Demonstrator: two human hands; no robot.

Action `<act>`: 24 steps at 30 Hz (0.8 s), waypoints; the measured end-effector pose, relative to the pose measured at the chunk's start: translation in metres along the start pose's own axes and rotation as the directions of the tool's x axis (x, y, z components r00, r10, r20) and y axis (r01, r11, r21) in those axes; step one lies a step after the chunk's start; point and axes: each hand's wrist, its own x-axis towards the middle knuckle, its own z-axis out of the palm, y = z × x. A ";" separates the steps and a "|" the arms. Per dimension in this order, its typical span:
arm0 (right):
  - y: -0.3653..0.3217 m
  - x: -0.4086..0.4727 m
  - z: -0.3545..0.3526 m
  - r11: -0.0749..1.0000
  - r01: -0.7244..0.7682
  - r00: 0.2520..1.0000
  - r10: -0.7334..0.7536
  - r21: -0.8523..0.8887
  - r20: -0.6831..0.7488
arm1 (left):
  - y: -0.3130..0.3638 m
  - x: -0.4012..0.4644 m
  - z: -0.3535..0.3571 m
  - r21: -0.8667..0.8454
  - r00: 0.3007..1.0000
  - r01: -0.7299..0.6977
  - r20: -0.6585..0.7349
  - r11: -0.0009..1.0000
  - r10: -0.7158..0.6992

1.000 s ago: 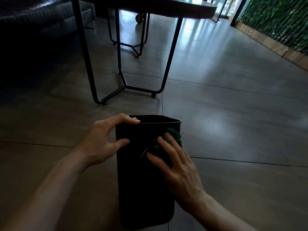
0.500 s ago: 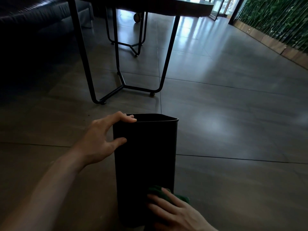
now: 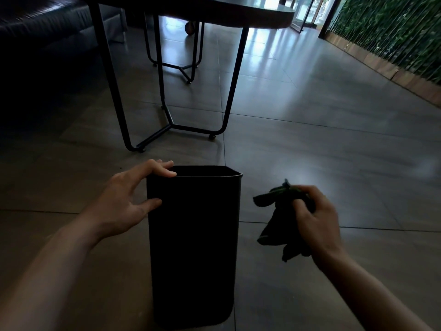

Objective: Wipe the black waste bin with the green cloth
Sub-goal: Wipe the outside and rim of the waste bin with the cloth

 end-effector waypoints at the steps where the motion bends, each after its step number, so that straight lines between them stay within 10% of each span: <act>1: -0.002 0.007 -0.003 0.998 -0.053 0.999 0.053 0.021 -0.008 | 0.000 -0.001 -0.002 0.005 1.000 0.001 -0.003 1.000 -0.001; 7: -0.005 0.049 -0.008 0.946 -0.155 0.958 0.214 -0.283 0.192 | 0.000 -0.007 -0.010 0.025 1.000 0.030 -0.007 0.999 -0.030; 11: -0.014 0.060 0.010 0.851 0.122 0.954 0.043 -0.511 0.298 | 0.001 -0.011 -0.012 0.030 0.998 0.049 -0.028 0.998 -0.048; 16: -0.031 0.065 0.033 0.562 0.589 0.755 -0.125 -0.581 0.644 | 0.005 -0.012 -0.012 0.042 0.998 0.059 -0.035 0.997 -0.057; 24: -0.040 0.060 0.050 0.498 0.712 0.663 -0.243 -0.496 0.708 | 0.000 -0.014 -0.014 0.114 0.993 0.096 -0.081 0.989 -0.087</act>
